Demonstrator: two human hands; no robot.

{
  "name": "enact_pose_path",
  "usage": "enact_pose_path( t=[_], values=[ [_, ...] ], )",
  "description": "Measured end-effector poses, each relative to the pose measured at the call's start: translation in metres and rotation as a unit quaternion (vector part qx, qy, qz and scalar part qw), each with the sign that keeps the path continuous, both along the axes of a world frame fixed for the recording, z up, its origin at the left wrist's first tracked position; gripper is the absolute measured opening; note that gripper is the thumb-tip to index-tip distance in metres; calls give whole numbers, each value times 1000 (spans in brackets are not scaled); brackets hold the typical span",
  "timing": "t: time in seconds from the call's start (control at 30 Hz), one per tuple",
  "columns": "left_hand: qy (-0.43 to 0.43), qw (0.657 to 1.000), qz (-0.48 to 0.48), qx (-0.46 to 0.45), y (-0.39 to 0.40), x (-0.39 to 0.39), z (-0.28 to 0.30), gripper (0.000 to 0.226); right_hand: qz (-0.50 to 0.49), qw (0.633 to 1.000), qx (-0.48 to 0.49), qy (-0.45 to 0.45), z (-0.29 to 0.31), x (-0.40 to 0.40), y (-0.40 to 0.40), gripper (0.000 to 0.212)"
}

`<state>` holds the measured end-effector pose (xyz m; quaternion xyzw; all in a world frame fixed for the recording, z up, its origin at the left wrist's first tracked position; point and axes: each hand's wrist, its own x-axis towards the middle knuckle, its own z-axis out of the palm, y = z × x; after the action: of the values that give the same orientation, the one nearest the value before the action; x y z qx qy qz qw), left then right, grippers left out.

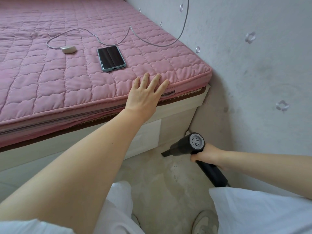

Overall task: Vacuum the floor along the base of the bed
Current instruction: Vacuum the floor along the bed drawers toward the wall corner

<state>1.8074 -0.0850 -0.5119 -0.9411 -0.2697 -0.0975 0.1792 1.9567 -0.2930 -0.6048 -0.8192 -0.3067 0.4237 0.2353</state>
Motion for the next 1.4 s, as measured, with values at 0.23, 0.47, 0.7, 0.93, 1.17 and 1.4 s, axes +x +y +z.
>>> enact_pose_path(
  t=[0.23, 0.47, 0.7, 0.93, 1.17, 1.4],
  values=[
    [0, 1000, -1, 0, 0, 0, 0, 85, 24, 1000, -4, 7, 0, 2, 1, 16],
    [-1, 1000, 0, 0, 0, 1, -2, 87, 15, 1000, -18, -17, -2, 22, -5, 18],
    [-4, 1000, 0, 4, 0, 1, -1, 89, 1, 999, -17, -38, 1, 36, -17, 15],
    [0, 1000, 8, 8, -1, 7, 0, 91, -21, 998, -20, -54, -3, 50, -26, 23],
    [-10, 1000, 12, -14, -3, 15, 0, 95, -42, 997, -25, -65, -1, 51, -26, 17],
    [-7, 999, 15, -27, -5, 21, 1, 94, -68, 994, -34, -81, -3, 55, -31, 17]
  ],
)
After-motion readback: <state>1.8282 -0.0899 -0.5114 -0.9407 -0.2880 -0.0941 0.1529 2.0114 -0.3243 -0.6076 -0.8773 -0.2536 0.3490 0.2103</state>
